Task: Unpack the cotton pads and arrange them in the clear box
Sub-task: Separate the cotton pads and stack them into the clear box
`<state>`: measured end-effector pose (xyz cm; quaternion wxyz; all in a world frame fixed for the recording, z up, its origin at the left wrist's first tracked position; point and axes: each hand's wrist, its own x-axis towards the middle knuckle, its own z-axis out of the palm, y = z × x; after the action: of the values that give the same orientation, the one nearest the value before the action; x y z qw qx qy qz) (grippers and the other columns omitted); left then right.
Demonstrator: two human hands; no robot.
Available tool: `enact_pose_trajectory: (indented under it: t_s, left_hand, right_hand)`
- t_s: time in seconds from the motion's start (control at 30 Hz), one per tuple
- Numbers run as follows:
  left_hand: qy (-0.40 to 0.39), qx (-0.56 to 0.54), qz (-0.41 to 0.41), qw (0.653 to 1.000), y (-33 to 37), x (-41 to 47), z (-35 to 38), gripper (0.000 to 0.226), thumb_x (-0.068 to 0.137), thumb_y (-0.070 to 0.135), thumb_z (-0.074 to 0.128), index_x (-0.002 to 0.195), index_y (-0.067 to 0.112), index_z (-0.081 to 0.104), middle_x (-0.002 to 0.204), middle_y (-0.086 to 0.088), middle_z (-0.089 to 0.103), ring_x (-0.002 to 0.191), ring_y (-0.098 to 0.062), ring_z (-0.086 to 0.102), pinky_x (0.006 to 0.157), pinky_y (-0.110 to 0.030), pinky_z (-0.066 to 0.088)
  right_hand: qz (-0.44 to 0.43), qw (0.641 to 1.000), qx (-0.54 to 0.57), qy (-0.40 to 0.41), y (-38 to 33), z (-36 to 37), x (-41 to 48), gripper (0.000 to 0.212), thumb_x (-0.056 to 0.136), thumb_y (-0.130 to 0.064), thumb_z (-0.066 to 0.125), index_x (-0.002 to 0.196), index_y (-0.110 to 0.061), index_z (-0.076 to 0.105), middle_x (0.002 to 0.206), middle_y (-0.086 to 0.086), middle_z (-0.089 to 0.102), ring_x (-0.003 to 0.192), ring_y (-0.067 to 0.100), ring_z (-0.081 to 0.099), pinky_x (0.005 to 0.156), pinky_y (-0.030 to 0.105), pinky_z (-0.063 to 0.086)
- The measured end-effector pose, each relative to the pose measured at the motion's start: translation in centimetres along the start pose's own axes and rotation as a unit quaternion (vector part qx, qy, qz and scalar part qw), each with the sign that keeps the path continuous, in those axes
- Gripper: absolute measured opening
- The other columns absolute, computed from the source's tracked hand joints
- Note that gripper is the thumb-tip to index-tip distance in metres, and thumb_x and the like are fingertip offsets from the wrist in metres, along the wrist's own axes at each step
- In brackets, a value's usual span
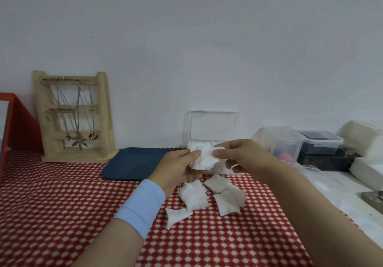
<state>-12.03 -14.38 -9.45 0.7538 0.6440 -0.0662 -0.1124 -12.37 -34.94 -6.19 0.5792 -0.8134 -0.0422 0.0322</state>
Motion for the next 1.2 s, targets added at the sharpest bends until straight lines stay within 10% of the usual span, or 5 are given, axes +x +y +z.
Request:
enact_pose_trajectory:
  t_s: [0.4, 0.6, 0.8, 1.2]
  left_hand:
    - [0.086, -0.022, 0.018, 0.996, -0.3, 0.3, -0.1, 0.017, 0.097, 0.016, 0.068, 0.108, 0.004, 0.074, 0.106, -0.013, 0.078, 0.084, -0.027, 0.078, 0.073, -0.031, 0.063]
    - [0.058, -0.026, 0.013, 0.998, -0.3, 0.0, 0.2, 0.016, 0.096, 0.016, 0.069, 0.105, 0.006, 0.076, 0.103, -0.012, 0.079, 0.085, -0.026, 0.078, 0.071, -0.029, 0.063]
    - [0.022, -0.047, 0.005, 0.999, 0.1, -0.1, 0.4, 0.022, 0.099, 0.019, 0.065, 0.112, 0.003, 0.074, 0.106, -0.016, 0.078, 0.092, -0.031, 0.077, 0.074, -0.029, 0.063]
    - [-0.008, -0.039, 0.007, 0.999, 0.4, -0.3, 0.5, 0.03, 0.095, 0.024, 0.069, 0.117, 0.004, 0.072, 0.11, -0.015, 0.077, 0.097, -0.029, 0.076, 0.081, -0.033, 0.063]
  right_hand:
    - [-0.071, 0.98, 0.003, 0.184, -0.6, 0.2, 0.1, 0.012, 0.091, -0.019, 0.075, 0.091, -0.008, 0.076, 0.082, 0.001, 0.077, 0.064, 0.015, 0.073, 0.059, 0.026, 0.06]
    - [-0.109, 0.993, -0.024, 0.038, -1.6, 1.0, -1.0, 0.022, 0.096, -0.024, 0.068, 0.079, -0.011, 0.07, 0.066, -0.007, 0.069, 0.054, 0.013, 0.062, 0.051, 0.022, 0.044]
    - [-0.126, 0.965, -0.197, 0.118, -0.7, 1.9, 0.0, 0.015, 0.091, -0.033, 0.073, 0.083, -0.022, 0.072, 0.063, -0.006, 0.068, 0.04, -0.004, 0.054, 0.047, 0.01, 0.039]
    - [-0.081, 0.968, -0.2, 0.13, -0.4, 2.2, 0.0, 0.031, 0.088, -0.047, 0.07, 0.111, -0.025, 0.067, 0.097, -0.01, 0.07, 0.079, 0.008, 0.068, 0.07, 0.023, 0.051]
